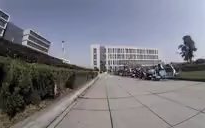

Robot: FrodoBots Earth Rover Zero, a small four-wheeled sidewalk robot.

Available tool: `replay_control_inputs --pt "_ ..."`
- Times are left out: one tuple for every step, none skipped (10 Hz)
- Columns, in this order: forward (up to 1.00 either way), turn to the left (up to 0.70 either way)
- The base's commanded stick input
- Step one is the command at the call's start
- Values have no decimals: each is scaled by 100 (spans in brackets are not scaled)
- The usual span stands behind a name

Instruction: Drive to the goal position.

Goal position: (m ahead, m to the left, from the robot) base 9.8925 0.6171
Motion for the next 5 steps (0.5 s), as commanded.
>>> replay_control_inputs --pt "50 0" --pt "50 0" --pt "50 0" --pt "50 0" --pt "50 0"
